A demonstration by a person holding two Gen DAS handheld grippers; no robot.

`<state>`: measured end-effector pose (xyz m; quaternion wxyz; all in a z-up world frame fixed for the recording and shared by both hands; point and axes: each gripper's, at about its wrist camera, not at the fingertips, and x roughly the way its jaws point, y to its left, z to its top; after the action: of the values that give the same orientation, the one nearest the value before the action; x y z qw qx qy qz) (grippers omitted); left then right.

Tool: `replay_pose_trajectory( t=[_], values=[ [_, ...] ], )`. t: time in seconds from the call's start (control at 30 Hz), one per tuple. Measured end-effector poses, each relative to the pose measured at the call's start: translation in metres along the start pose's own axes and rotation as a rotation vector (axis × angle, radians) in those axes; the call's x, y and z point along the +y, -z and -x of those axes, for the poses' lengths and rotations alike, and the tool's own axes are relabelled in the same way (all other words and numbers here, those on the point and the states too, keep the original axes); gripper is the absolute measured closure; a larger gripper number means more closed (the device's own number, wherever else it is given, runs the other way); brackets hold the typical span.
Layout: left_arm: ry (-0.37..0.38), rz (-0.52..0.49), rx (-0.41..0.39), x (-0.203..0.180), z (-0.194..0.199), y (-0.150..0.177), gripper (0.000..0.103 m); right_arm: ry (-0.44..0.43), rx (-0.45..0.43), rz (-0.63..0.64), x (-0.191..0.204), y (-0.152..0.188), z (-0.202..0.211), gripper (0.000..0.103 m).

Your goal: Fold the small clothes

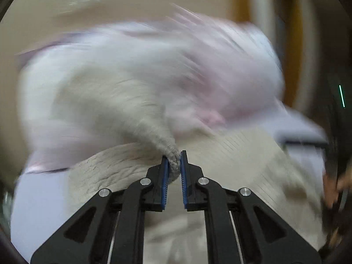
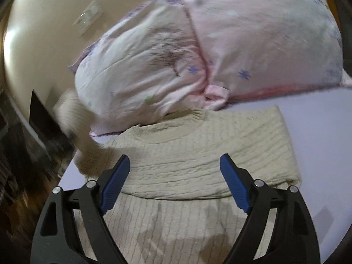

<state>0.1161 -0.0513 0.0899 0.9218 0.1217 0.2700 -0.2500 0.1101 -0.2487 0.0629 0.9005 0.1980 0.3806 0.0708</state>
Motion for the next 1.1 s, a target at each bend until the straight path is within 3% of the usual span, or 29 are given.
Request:
replay_pose_trajectory(
  t=[0.07, 0.13, 0.2, 0.27, 0.33, 0.5, 0.57, 0.6, 0.67, 0.73, 0.8, 0.87, 0.93, 1.0, 1.1],
  values=[
    [0.051, -0.068, 0.092, -0.037, -0.032, 0.013, 0.091, 0.026, 0.016, -0.041, -0.015, -0.001, -0.002, 0.019],
    [0.091, -0.037, 0.123, -0.041, -0.035, 0.023, 0.092, 0.032, 0.032, -0.085, -0.032, -0.002, 0.0, 0.02],
    [0.1, 0.047, 0.083, -0.02, -0.011, 0.028, 0.089, 0.039, 0.037, -0.112, -0.045, -0.004, 0.002, 0.025],
    [0.087, 0.16, 0.041, 0.014, 0.022, 0.038, 0.06, 0.044, 0.052, -0.14, -0.056, -0.006, -0.002, 0.035],
    [0.051, 0.239, 0.03, 0.043, 0.049, 0.056, 0.05, 0.052, 0.074, -0.166, -0.063, -0.008, -0.011, 0.047],
    [-0.036, 0.459, 0.119, 0.099, 0.096, 0.117, 0.043, 0.132, 0.156, -0.185, -0.069, -0.003, -0.041, 0.049],
    [-0.042, 0.531, 0.143, 0.115, 0.106, 0.141, 0.04, 0.158, 0.194, -0.141, -0.064, 0.003, -0.053, 0.069],
    [-0.038, 0.559, 0.152, 0.118, 0.107, 0.148, 0.04, 0.148, 0.196, -0.117, -0.061, 0.005, -0.056, 0.092],
    [0.004, 0.613, 0.16, 0.122, 0.11, 0.16, 0.039, 0.149, 0.115, -0.081, -0.055, 0.0, -0.046, 0.095],
    [0.046, 0.643, 0.166, 0.123, 0.109, 0.169, 0.038, 0.17, 0.012, -0.065, -0.053, -0.013, -0.032, 0.095],
    [0.079, 0.651, 0.181, 0.119, 0.106, 0.174, 0.038, 0.239, -0.025, -0.03, -0.055, -0.025, -0.03, 0.095],
    [0.096, 0.65, 0.191, 0.114, 0.102, 0.175, 0.037, 0.259, 0.035, -0.041, -0.061, -0.026, -0.034, 0.086],
    [0.108, 0.651, 0.193, 0.112, 0.102, 0.178, 0.037, 0.252, 0.076, -0.064, -0.067, -0.015, -0.023, 0.062],
    [0.124, 0.657, 0.189, 0.111, 0.106, 0.182, 0.037, 0.264, 0.083, -0.052, -0.068, -0.001, -0.004, 0.045],
    [0.141, 0.691, 0.176, 0.112, 0.115, 0.191, 0.037, 0.269, 0.118, -0.101, -0.084, 0.03, 0.027, 0.043]
  ],
)
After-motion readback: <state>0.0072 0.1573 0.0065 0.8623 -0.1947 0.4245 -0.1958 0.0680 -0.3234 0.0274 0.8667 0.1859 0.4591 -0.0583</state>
